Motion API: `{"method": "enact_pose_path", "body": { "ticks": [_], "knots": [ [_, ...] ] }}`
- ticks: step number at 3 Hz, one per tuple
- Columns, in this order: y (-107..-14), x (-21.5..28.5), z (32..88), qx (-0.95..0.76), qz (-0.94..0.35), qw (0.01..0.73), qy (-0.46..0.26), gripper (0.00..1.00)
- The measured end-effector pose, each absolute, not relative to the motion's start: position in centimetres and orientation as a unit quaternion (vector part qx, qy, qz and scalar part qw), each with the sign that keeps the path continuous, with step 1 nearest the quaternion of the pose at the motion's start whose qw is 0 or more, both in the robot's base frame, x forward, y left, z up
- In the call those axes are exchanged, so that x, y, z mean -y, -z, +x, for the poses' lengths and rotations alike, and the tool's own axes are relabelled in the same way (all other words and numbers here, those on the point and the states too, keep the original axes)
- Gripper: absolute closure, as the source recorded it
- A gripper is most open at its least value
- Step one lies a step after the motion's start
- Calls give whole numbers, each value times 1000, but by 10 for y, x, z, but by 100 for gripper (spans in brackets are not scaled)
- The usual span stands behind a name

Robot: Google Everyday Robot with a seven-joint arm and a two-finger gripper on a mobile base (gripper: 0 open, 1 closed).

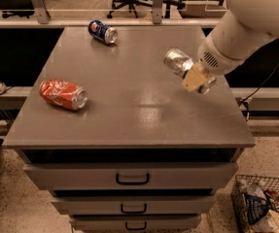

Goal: Move redbull can near pepsi can

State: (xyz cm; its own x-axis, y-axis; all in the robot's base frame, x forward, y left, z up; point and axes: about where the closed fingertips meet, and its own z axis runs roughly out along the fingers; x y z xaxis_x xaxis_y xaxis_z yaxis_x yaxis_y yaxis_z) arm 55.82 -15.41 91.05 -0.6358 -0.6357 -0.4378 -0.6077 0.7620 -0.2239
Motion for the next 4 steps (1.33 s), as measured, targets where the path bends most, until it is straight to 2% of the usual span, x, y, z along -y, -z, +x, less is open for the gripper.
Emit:
{"method": "enact_pose_path", "body": {
  "ticks": [2,4],
  "knots": [
    [-913,153,558,-894,-367,254,35,100],
    [-893,152,594,-892,-371,257,37,100]
  ]
}}
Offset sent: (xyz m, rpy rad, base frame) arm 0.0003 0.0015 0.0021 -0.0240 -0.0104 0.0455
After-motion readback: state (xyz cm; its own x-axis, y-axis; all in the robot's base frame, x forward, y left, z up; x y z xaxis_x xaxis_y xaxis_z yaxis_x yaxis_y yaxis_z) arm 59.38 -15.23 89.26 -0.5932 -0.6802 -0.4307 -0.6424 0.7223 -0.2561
